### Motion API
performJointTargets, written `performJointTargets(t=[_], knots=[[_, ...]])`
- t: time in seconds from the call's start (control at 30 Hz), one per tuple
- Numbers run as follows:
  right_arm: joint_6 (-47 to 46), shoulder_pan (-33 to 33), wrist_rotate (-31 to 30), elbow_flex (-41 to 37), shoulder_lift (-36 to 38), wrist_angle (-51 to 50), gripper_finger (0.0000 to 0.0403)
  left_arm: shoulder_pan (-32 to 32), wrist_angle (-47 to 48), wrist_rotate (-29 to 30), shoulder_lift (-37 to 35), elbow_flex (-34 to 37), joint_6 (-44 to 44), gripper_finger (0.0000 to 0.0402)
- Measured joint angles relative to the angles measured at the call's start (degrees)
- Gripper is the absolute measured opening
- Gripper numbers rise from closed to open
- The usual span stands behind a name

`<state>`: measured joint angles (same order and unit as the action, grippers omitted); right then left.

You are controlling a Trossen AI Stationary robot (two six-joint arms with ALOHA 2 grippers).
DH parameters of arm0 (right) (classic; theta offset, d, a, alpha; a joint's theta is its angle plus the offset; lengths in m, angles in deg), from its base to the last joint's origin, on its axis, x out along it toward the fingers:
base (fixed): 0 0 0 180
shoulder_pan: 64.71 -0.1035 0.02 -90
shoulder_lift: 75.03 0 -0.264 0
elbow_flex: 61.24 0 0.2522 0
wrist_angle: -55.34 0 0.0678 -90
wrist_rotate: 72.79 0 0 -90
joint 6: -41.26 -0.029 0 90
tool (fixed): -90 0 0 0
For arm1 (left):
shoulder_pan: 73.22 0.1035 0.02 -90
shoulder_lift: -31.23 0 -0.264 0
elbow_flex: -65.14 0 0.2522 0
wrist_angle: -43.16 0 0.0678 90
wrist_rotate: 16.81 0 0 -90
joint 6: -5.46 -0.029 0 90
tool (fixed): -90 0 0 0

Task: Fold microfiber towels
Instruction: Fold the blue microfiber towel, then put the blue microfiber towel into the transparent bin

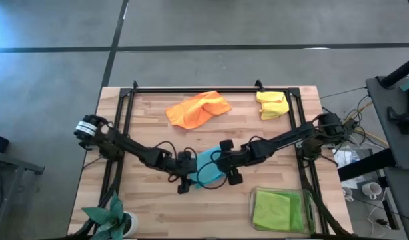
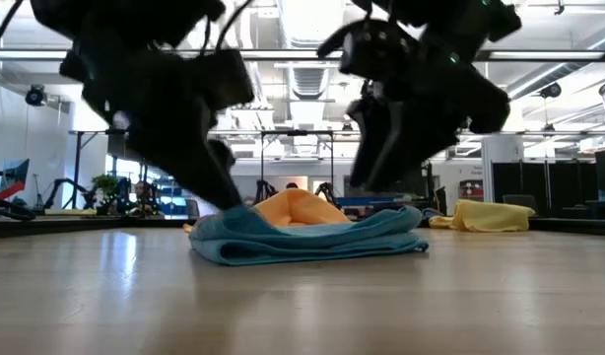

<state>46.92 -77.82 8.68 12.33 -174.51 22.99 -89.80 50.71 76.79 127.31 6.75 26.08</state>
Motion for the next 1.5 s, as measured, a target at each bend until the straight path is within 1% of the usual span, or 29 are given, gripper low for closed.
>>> performJointTargets(t=[0.2,0.3,0.37,0.43,0.57,0.7,0.83,0.93,1.03,1.13,1.2,1.3,1.43,1.5], knots=[[-0.7,0.0,1.2,-4.9,-0.1,1.9,0.0228,0.0,-2.7,0.1,5.7,-1.1,0.8,0.0242],[-0.7,0.2,1.1,-6.9,-0.1,2.2,0.0229,0.0,-4.4,0.1,6.8,-1.1,-0.2,0.0242],[-0.3,0.4,1.1,-7.0,-0.1,-0.5,0.0229,0.0,-5.1,0.1,6.9,-1.1,-0.2,0.0242],[0.5,0.4,0.8,-6.5,-0.1,-5.4,0.0229,0.0,-5.1,0.0,6.7,-1.0,-0.2,0.0242],[1.2,0.4,-2.2,-3.6,-0.1,-14.6,0.0229,0.0,-4.8,-0.2,6.3,-0.8,-0.5,0.0242],[-0.7,1.2,-3.2,-0.4,0.6,-13.6,0.0229,0.0,-4.7,-0.2,6.2,-0.9,-0.5,0.0242],[-3.7,3.8,-3.3,1.4,0.6,-13.9,0.0229,0.0,-4.6,-0.2,6.1,-1.2,-0.4,0.0242],[-10.1,6.3,-3.5,2.4,1.2,-13.3,0.0229,-0.2,-3.6,-0.7,4.9,-1.3,-0.3,0.0242],[-20.5,8.7,-3.5,2.3,1.3,-13.0,0.0229,-0.2,-2.3,-1.0,2.0,-1.3,-0.3,0.0242],[-29.4,10.1,-3.3,0.3,1.2,-9.0,0.0228,-0.2,-2.9,-0.8,-1.4,-0.9,-3.8,0.0242],[-35.4,10.6,-1.5,-1.4,0.7,-4.6,0.0228,-0.2,-4.0,0.5,-2.2,-0.8,-6.3,0.0242],[-42.3,10.9,2.7,-3.3,-0.8,-1.1,0.0228,0.0,-4.7,2.7,-2.2,-0.8,-8.6,0.0242],[-53.1,10.8,3.9,-3.4,-3.1,-0.9,0.0228,0.2,-5.2,4.2,0.2,-0.8,-10.5,0.0242],[-55.6,10.8,5.1,-3.4,-4.1,-0.4,0.0228,0.5,-5.0,5.1,1.6,-0.8,-10.5,0.0242]])
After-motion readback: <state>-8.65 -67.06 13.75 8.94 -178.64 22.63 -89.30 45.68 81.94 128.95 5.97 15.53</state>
